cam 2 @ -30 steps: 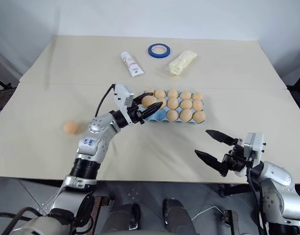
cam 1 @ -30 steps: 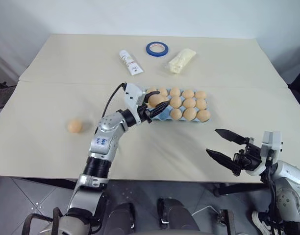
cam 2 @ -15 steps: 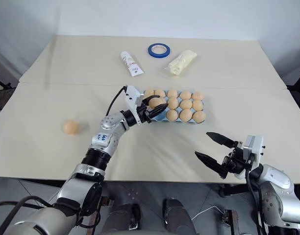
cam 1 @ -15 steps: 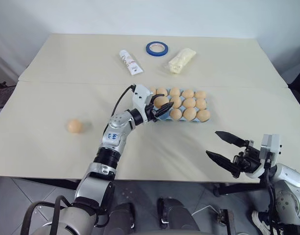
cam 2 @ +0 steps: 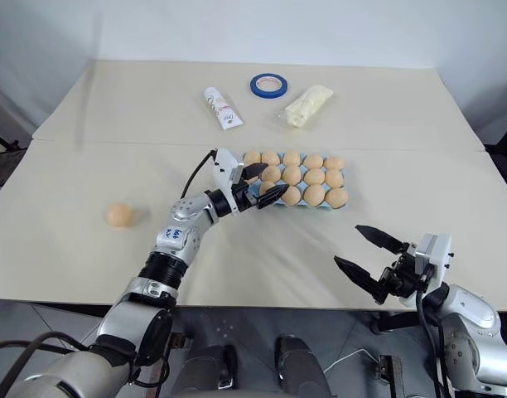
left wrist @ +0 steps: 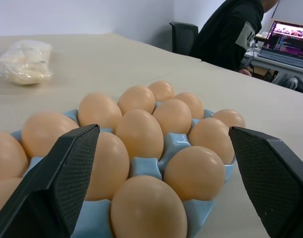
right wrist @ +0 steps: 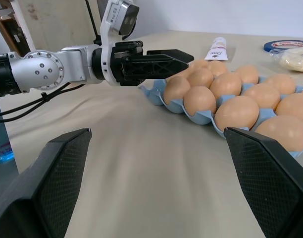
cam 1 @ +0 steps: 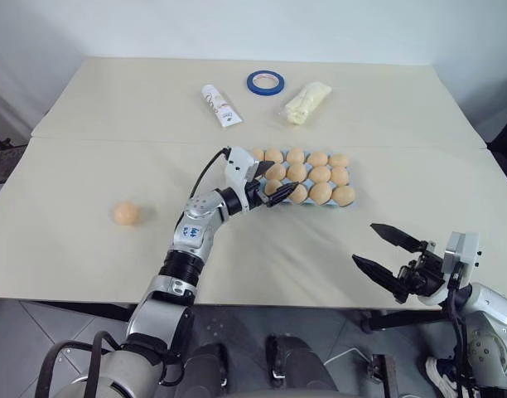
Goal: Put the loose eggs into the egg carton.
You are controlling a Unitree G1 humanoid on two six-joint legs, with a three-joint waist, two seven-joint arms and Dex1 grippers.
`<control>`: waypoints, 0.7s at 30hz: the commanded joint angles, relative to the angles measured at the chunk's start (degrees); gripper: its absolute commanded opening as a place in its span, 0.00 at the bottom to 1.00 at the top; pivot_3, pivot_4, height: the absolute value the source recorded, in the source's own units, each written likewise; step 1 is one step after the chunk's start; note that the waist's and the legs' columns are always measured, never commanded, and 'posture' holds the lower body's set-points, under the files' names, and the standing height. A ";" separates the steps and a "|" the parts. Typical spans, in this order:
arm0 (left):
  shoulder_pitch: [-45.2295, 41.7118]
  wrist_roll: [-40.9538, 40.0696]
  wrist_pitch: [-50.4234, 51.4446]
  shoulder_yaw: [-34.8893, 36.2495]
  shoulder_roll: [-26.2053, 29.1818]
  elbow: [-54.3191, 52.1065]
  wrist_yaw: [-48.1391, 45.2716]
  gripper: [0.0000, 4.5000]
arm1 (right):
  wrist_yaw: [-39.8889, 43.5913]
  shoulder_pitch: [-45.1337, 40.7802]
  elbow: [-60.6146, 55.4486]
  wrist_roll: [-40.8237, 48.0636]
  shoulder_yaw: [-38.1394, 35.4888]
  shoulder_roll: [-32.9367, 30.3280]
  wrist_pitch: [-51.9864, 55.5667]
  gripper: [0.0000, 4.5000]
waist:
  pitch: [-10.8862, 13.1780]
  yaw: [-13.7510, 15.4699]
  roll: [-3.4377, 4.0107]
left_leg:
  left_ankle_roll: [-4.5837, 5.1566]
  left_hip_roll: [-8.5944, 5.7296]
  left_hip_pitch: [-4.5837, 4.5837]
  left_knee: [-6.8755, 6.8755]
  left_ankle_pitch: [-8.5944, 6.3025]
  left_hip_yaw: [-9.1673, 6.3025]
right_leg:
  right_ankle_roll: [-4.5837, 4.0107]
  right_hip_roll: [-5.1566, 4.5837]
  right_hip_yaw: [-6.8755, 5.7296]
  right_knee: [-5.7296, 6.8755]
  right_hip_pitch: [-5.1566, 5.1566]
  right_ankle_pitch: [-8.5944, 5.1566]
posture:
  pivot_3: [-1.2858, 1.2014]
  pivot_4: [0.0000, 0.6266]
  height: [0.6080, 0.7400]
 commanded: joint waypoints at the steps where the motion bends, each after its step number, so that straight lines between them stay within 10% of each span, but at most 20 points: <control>1: 3.41 -0.93 2.73 -0.07 2.91 -12.21 -1.32 0.99 | 0.46 -0.09 -1.28 1.75 -2.56 -0.51 -0.90 1.00 | -0.01 -0.08 0.01 | -0.01 0.00 0.00 -0.01 0.00 0.00 | 0.00 0.00 0.00 0.00 -0.01 0.00 | 0.52 0.24 1.00; 11: 27.38 -10.44 19.79 4.59 16.87 -45.26 -5.30 0.99 | 2.86 -1.27 -1.70 4.43 -2.76 -1.61 1.42 1.00 | -0.01 -0.01 0.05 | -0.14 0.06 0.14 -0.08 0.09 -0.01 | -0.16 -0.03 -0.01 0.19 0.01 -0.08 | 0.52 0.24 1.00; 21: 42.72 -16.02 24.38 21.76 26.12 -54.38 -1.06 0.99 | 6.70 -8.29 2.54 4.29 -1.55 -3.88 3.67 1.00 | 0.00 0.05 0.06 | -0.05 0.06 0.34 -0.11 0.15 -0.11 | -0.30 -0.10 -0.08 -0.03 0.33 -0.02 | 0.52 0.24 1.00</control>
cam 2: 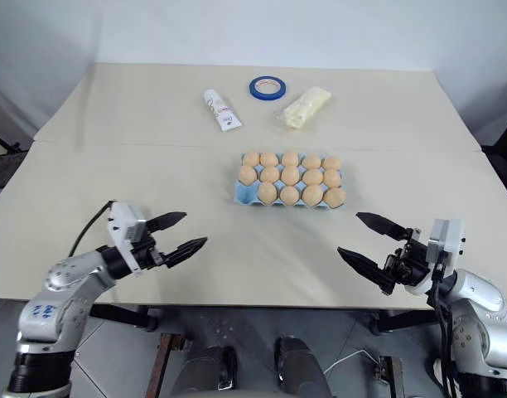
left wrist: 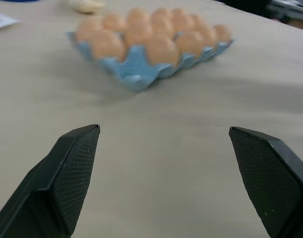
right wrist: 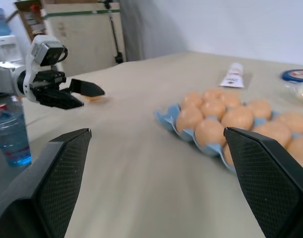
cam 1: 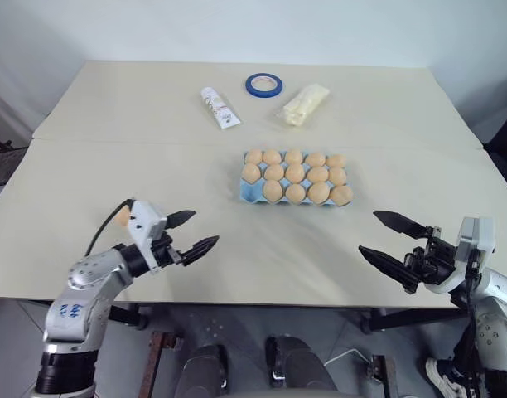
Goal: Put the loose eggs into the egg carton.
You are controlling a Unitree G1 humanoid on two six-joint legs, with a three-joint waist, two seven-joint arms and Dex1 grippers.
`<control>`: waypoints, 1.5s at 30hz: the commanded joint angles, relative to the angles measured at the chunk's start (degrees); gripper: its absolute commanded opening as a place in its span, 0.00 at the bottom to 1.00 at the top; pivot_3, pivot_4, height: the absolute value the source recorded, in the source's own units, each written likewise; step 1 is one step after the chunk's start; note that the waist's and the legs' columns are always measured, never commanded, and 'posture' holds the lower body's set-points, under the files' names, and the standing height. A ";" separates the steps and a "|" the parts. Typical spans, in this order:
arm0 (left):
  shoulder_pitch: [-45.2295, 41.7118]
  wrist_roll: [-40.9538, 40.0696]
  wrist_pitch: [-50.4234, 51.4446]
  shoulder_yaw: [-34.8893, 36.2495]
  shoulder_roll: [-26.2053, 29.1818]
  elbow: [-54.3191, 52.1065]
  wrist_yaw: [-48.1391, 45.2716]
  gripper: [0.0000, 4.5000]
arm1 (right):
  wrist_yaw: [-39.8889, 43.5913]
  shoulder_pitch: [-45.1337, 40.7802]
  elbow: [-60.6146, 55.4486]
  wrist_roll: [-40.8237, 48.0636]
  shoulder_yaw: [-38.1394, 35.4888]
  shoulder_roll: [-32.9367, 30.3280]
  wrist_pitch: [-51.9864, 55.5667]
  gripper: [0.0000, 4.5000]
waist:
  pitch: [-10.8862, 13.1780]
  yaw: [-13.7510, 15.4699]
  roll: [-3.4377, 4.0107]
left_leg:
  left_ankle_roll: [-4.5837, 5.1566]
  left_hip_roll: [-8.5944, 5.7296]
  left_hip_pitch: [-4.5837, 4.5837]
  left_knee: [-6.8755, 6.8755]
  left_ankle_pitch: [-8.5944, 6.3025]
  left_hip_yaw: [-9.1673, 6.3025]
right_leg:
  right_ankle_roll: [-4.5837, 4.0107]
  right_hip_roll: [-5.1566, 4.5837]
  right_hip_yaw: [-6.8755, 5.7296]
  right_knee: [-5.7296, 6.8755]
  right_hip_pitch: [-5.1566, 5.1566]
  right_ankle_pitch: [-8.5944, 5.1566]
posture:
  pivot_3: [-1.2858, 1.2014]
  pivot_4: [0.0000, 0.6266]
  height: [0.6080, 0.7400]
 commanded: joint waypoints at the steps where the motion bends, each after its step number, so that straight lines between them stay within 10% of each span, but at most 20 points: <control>1: 1.44 -2.19 -0.24 7.20 1.20 -2.27 2.87 0.99 | 1.32 -1.61 0.74 0.50 -0.24 -0.96 -0.02 1.00 | 0.00 0.18 0.00 | 0.01 0.00 -0.02 -0.02 0.00 -0.03 | 0.00 -0.01 -0.03 -0.05 0.00 0.00 | 0.52 0.24 1.00; 24: -3.03 2.12 1.70 13.03 4.16 6.92 15.43 0.99 | 1.64 -5.69 3.95 -1.63 1.52 -1.28 0.75 1.00 | 0.00 -0.02 0.00 | 0.00 0.03 -0.11 -0.25 -0.24 -0.02 | 0.04 -0.02 -0.11 -0.33 -0.06 -0.03 | 0.52 0.24 1.00; 45: -12.20 7.78 1.58 2.78 2.72 24.93 16.30 0.95 | 1.81 -7.04 4.52 -3.40 2.36 -1.66 1.60 1.00 | 0.00 0.05 -0.01 | -0.01 0.03 -0.14 -0.23 -0.24 -0.01 | 0.03 -0.04 -0.13 -0.28 -0.12 -0.03 | 0.52 0.24 1.00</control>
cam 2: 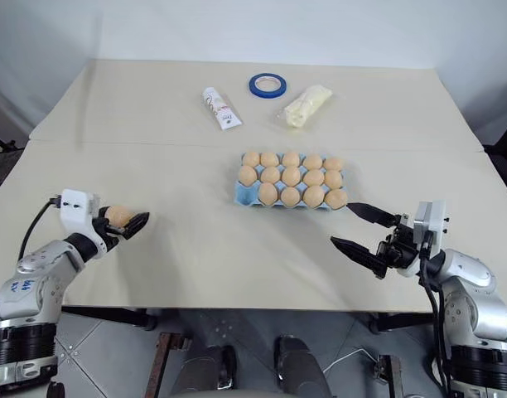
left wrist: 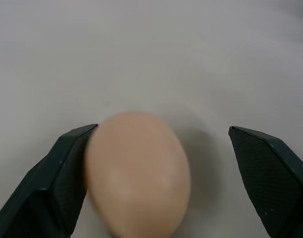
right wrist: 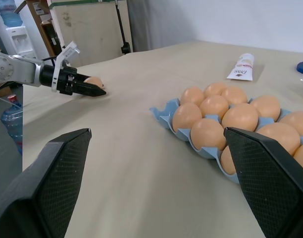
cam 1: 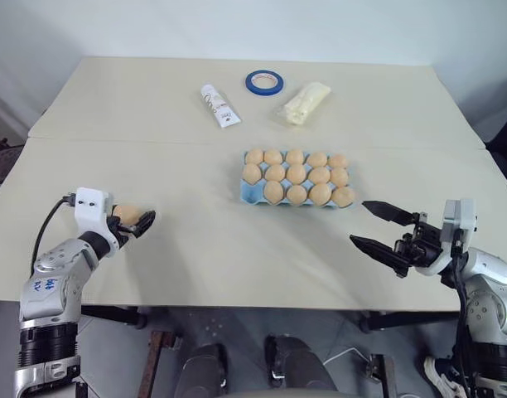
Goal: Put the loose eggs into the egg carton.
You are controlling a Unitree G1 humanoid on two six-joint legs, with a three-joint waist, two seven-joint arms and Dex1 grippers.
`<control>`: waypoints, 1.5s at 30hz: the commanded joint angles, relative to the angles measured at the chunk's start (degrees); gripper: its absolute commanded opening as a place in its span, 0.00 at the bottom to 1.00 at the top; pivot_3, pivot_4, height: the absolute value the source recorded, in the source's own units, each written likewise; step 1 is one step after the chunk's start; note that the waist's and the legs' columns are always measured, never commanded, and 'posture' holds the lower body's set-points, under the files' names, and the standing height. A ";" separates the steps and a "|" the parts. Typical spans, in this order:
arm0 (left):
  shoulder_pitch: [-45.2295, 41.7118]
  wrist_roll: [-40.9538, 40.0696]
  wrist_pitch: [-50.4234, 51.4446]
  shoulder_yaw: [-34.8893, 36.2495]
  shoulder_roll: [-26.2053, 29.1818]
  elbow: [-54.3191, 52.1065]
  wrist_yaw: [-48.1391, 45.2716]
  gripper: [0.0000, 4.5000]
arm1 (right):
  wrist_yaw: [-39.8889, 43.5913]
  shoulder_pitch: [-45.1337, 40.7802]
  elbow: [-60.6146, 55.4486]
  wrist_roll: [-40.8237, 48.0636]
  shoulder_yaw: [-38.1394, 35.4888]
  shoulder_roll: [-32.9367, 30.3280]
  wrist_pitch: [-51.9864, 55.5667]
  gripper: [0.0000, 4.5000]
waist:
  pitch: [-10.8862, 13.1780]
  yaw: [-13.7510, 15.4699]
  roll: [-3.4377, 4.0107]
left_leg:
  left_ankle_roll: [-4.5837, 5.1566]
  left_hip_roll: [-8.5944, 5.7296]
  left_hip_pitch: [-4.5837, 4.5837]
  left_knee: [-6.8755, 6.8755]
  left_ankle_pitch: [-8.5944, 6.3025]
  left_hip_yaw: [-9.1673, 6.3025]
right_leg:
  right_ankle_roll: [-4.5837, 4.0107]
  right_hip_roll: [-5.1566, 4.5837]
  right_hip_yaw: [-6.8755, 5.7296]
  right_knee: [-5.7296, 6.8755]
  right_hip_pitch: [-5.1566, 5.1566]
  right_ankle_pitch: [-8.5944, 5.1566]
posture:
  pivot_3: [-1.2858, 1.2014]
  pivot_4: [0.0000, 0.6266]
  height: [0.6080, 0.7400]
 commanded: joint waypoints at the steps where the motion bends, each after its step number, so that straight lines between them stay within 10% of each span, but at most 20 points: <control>1: -1.59 0.78 -2.53 -0.31 -0.11 2.61 -1.02 0.90 | 0.08 -0.15 -0.97 0.02 -0.61 -1.01 -0.24 1.00 | 0.00 0.12 0.00 | 0.00 0.00 0.00 0.01 0.00 0.00 | 0.00 0.00 0.00 0.02 0.00 0.00 | 0.52 0.24 1.00; 9: -2.93 0.85 -4.14 -0.48 0.46 2.40 -2.36 0.39 | -0.33 1.46 -1.77 0.09 -1.46 -1.05 -0.32 1.00 | 0.00 0.11 0.00 | 0.00 -0.01 0.00 0.02 0.01 0.00 | 0.00 -0.02 0.00 0.04 0.00 0.00 | 0.52 0.24 1.00; 28: -33.68 3.16 -20.84 -18.38 -12.61 27.74 -28.64 0.39 | -2.23 5.52 -5.32 1.39 -4.68 0.75 -3.65 1.00 | 0.01 -0.31 -0.02 | -0.05 -0.01 -0.16 0.15 0.04 0.18 | 0.10 0.19 0.16 0.18 -0.23 0.01 | 0.52 0.24 1.00; 42: -42.55 7.94 -29.80 -19.21 -16.90 47.11 -35.03 0.39 | -7.71 13.28 -10.78 0.84 -6.35 2.48 -5.73 1.00 | 0.02 0.16 -0.03 | -0.04 -0.04 -0.23 0.24 0.07 0.22 | 0.14 0.15 0.22 0.26 -0.31 0.01 | 0.52 0.24 1.00; 45: -43.57 8.45 -30.48 -18.83 -17.35 49.21 -34.30 0.62 | -8.11 13.20 -10.79 0.85 -6.10 2.37 -5.80 1.00 | 0.02 0.11 -0.03 | -0.04 -0.04 -0.22 0.24 0.07 0.22 | 0.14 0.16 0.21 0.27 -0.32 0.01 | 0.52 0.24 1.00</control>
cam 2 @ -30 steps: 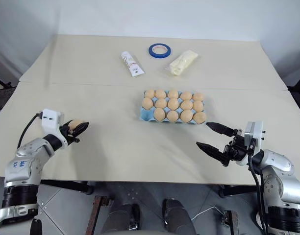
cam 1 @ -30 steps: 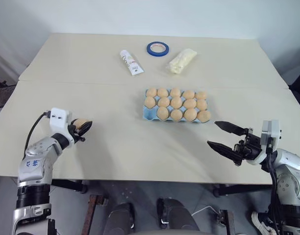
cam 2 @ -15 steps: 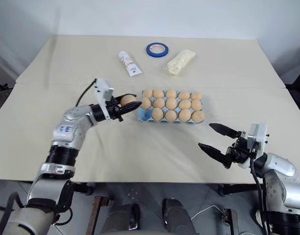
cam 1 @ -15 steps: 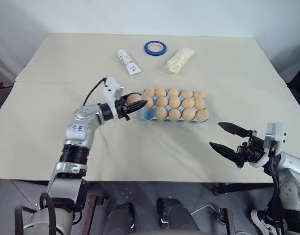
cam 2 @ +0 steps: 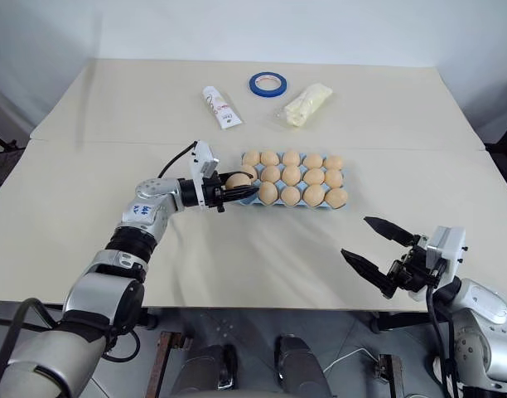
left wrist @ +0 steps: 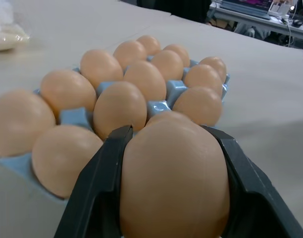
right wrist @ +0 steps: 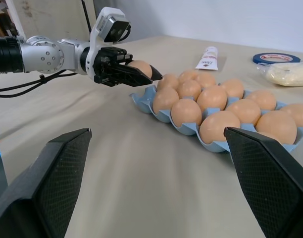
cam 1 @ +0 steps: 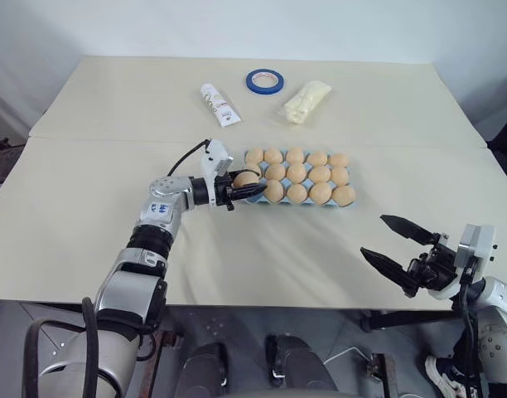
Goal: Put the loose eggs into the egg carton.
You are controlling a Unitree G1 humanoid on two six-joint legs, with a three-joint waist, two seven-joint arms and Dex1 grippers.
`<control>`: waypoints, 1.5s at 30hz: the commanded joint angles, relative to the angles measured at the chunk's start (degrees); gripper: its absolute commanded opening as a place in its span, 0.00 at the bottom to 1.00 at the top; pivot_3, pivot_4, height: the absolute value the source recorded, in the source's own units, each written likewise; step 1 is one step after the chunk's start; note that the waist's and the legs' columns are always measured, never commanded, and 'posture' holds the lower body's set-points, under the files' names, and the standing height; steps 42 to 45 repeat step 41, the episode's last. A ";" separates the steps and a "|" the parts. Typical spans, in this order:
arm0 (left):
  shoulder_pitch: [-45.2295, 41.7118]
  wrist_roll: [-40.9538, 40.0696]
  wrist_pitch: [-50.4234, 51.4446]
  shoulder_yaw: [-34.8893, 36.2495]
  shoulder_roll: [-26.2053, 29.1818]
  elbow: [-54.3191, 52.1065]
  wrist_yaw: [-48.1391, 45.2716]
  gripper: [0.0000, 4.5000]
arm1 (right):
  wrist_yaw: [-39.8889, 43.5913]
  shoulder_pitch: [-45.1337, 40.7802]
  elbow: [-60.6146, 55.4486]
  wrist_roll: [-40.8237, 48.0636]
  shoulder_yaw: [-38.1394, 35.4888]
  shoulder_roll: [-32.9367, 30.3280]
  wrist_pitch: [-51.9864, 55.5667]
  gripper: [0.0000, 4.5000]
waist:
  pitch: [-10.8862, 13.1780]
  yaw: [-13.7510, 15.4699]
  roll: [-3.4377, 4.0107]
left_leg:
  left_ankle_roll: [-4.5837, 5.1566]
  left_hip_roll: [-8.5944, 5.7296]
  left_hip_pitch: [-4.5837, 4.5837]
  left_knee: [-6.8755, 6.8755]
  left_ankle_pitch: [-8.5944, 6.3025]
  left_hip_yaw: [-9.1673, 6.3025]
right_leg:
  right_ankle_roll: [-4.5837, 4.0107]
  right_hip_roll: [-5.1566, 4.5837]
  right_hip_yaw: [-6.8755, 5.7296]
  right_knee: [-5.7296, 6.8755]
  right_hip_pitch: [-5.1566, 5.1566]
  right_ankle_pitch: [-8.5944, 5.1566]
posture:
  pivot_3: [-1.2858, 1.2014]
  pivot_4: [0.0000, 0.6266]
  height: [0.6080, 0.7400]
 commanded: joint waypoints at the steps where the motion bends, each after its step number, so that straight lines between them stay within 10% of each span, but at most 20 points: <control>1: -2.02 0.87 -1.94 0.92 -0.44 1.50 0.76 0.68 | -0.62 -0.27 -1.45 0.76 -1.47 0.10 -1.21 1.00 | 0.00 -0.05 0.00 | 0.00 0.00 0.00 0.00 0.00 0.00 | 0.00 0.00 0.01 0.00 0.00 0.00 | 0.52 0.24 1.00; 6: -2.42 1.01 -2.33 1.39 -0.67 2.01 0.99 0.99 | -0.71 -1.25 -0.85 0.69 -1.14 -0.33 -0.97 1.00 | 0.00 0.03 0.00 | 0.00 0.00 0.00 0.01 0.00 0.00 | 0.00 -0.01 0.00 0.01 0.00 0.00 | 0.52 0.24 1.00; 28: 24.54 -8.61 15.09 9.61 21.16 -39.00 -6.75 0.99 | 9.45 -18.07 13.68 -1.81 4.53 -6.44 0.46 1.00 | 0.00 -0.53 0.01 | -0.01 0.01 0.15 0.07 0.14 -0.05 | -0.10 -0.11 -0.02 0.33 0.03 -0.02 | 0.52 0.24 1.00; 45: 30.90 -9.52 17.37 8.92 24.43 -43.67 -8.09 0.99 | 17.62 -27.28 24.96 -6.35 8.16 -7.41 -1.37 1.00 | 0.01 -0.04 0.01 | 0.06 -0.02 0.03 0.00 0.08 -0.13 | -0.12 -0.19 -0.13 0.15 0.00 -0.02 | 0.52 0.24 1.00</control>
